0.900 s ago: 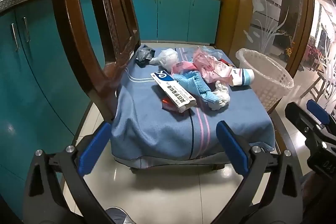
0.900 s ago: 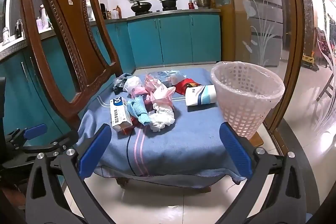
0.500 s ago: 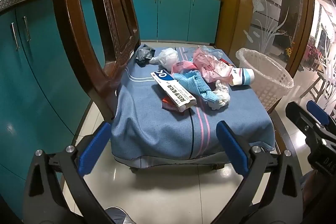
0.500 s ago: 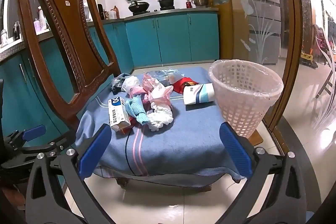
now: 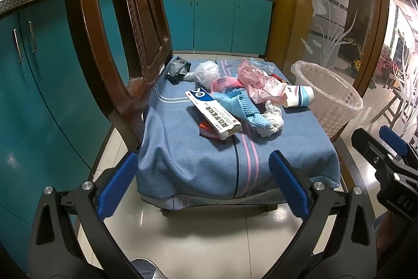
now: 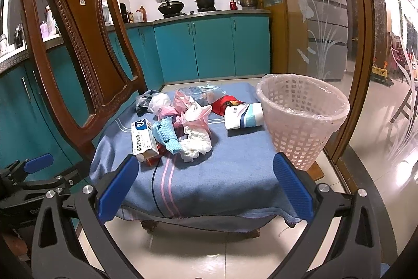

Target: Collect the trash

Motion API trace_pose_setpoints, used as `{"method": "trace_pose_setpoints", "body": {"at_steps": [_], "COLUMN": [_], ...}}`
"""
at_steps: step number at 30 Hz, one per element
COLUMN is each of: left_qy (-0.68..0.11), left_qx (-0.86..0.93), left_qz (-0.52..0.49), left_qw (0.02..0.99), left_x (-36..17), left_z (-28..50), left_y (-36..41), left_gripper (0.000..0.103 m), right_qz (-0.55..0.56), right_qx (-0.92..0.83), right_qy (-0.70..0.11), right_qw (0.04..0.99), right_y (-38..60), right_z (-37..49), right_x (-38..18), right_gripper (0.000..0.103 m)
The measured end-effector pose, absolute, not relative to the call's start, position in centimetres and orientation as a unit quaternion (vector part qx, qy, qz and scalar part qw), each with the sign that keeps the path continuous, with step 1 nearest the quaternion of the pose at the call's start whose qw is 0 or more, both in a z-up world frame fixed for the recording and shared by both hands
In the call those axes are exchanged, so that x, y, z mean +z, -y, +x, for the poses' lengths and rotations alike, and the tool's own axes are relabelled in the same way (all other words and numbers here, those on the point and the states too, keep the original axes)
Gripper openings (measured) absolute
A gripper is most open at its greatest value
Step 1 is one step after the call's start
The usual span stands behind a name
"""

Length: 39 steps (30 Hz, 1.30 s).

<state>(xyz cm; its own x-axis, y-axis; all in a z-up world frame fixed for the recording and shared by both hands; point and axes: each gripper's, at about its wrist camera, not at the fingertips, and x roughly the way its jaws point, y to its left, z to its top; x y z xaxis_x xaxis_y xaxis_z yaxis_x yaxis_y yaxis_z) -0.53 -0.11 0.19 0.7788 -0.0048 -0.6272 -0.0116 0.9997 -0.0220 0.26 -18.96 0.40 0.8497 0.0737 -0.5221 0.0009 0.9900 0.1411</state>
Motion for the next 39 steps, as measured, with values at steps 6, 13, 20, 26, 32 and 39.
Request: {"method": "trace_pose_setpoints", "body": {"at_steps": [6,13,20,26,32,39], "left_qy": [-0.332,-0.333,-0.337,-0.337,-0.338,-0.338], "left_qx": [0.001,0.001,0.0,0.0,0.001,0.001], "left_qz": [-0.011,-0.013,-0.013,-0.013,-0.012,-0.012], "left_qw": [0.943,0.943,0.942,0.941,0.941,0.941], "left_x": [0.25,0.26,0.09,0.01,-0.1,-0.17], "left_z": [-0.59,-0.57,-0.46,-0.4,-0.31,-0.3], "left_y": [0.23,0.19,0.14,0.1,0.03,0.1], "left_gripper": [0.1,0.1,0.1,0.1,0.1,0.1], "right_qz": [0.063,0.063,0.061,0.06,0.06,0.061], "right_qx": [0.016,0.015,0.015,0.015,0.015,0.015], "right_qy": [-0.276,-0.276,-0.276,-0.275,-0.275,-0.274], "right_qw": [0.959,0.959,0.959,0.959,0.96,0.96], "right_y": [18.86,18.96,19.01,19.01,19.01,19.44], "right_z": [0.36,0.34,0.28,0.29,0.31,0.2], "right_x": [0.17,0.06,-0.06,-0.06,-0.06,-0.19], "right_gripper": [0.1,0.1,0.1,0.1,0.1,0.1]}}
